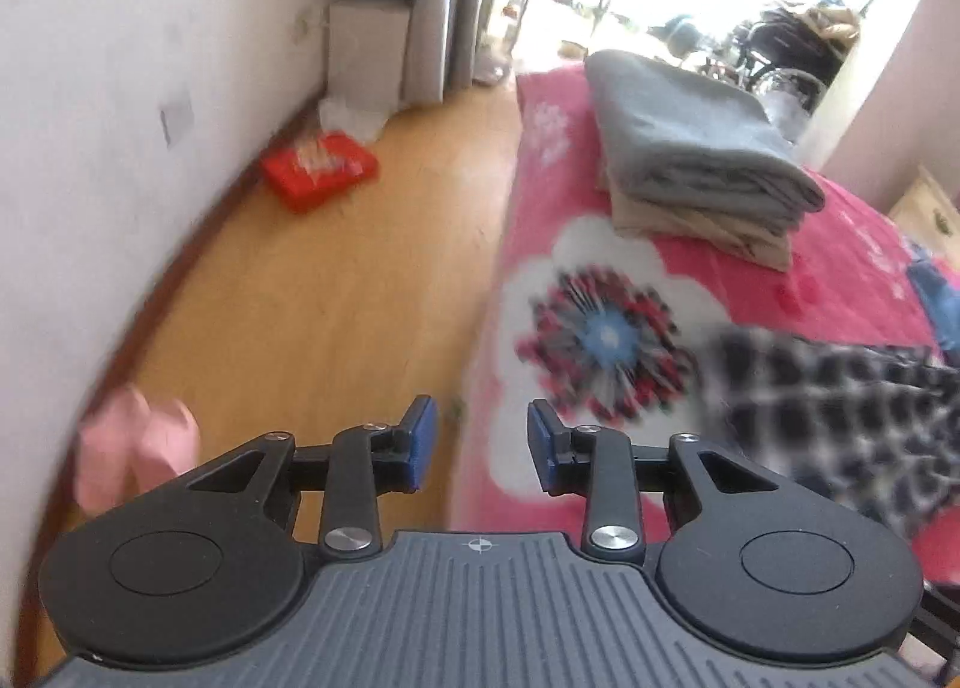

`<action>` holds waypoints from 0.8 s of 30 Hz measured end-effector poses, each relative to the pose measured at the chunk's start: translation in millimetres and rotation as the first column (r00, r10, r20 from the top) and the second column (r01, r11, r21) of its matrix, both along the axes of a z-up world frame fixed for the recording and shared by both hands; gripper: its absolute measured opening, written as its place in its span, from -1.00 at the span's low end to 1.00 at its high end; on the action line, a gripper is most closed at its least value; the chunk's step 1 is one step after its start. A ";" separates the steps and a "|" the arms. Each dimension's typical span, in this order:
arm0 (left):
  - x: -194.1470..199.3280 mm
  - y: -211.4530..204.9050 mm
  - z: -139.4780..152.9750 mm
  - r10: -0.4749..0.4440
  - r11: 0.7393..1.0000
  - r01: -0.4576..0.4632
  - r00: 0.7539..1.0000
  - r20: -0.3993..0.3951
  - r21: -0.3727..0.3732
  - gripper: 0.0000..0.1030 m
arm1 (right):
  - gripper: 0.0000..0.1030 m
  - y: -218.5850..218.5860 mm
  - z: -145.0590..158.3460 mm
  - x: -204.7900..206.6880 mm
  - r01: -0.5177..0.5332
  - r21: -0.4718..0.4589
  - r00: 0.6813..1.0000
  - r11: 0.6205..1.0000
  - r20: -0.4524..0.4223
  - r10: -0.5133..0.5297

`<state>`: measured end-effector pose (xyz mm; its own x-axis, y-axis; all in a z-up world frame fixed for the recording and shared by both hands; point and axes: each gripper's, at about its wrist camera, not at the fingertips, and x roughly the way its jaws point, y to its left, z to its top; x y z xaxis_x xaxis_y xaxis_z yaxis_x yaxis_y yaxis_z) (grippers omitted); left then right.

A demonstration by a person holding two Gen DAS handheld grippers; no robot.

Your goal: Fold clothes

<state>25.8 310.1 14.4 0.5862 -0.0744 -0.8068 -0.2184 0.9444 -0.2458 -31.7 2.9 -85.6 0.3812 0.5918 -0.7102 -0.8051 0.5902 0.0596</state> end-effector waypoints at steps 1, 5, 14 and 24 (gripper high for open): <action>-3.5 -13.8 -9.6 -0.027 0.998 0.026 1.000 -0.015 -0.050 -0.30 | 0.02 -3.8 3.7 0.1 0.001 0.010 1.000 1.000 0.005 -0.002; -15.6 -73.7 -50.2 -0.137 0.961 0.123 0.990 -0.042 -0.249 -0.28 | 0.02 -29.3 23.4 24.6 0.065 0.077 0.998 0.995 -0.018 -0.064; -20.7 -121.1 -94.0 -0.111 0.902 0.112 0.993 0.026 -0.416 -0.35 | 0.02 3.5 55.0 169.0 0.157 0.119 0.979 0.980 -0.147 -0.139; -35.5 -121.0 -100.0 -0.117 0.911 0.135 0.991 0.069 -0.390 -0.60 | 0.02 118.5 -9.5 259.2 0.028 -0.105 0.975 0.994 -0.218 -0.051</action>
